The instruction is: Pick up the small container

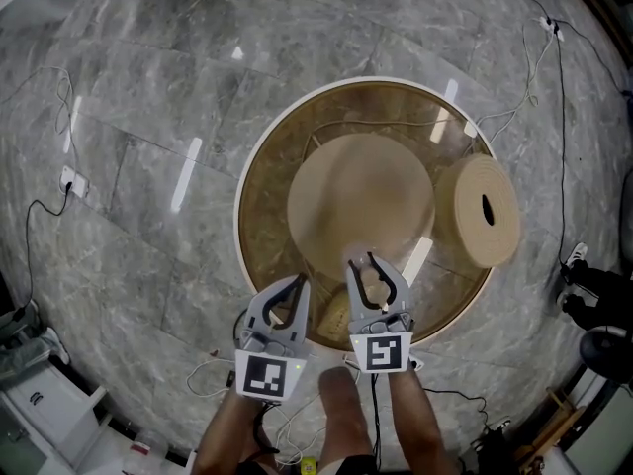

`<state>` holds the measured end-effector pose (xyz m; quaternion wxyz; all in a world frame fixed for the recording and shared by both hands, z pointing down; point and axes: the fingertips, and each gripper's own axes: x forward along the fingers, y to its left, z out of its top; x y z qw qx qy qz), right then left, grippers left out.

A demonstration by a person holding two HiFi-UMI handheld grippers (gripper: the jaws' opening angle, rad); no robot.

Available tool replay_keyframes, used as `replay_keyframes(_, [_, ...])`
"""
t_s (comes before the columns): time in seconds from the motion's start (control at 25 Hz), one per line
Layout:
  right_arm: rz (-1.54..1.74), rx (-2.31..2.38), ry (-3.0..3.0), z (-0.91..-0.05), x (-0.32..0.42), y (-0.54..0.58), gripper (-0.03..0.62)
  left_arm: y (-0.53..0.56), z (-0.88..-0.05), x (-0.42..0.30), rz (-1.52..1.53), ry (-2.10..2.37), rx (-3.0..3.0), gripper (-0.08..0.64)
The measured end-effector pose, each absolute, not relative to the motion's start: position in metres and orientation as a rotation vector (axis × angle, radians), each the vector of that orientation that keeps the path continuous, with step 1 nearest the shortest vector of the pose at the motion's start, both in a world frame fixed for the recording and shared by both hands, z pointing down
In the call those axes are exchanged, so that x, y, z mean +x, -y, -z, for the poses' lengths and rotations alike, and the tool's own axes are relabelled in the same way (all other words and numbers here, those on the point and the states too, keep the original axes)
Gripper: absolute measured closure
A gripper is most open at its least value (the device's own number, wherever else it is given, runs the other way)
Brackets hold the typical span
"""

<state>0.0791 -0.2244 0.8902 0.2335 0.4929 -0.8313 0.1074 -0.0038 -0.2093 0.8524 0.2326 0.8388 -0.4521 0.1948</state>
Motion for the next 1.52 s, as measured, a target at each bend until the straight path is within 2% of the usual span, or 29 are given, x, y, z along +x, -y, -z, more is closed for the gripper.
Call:
replay_keyframes(0.48, [-0.331, 1.337, 2.279, -0.889, 0.081, 0.223, 0.474, 0.205, -0.838, 0.002, -0.536, 1.239, 2.313, 0.541])
replay_keyframes(0.8, [-0.338, 1.368, 2.293, -0.858, 0.082, 0.226, 0.474, 0.212, -0.802, -0.004, -0.554, 1.255, 2.361, 0.541])
replay_keyframes(1.08, [-0.336, 1.424, 2.306, -0.785, 0.095, 0.224, 0.474, 0.213, -0.731, 0.003, -0.525, 1.262, 2.429, 0.541])
replay_keyframes(1.52, [-0.281, 1.527, 2.316, -0.614, 0.115, 0.209, 0.474, 0.205, -0.590, 0.013, -0.544, 1.226, 2.642, 0.541])
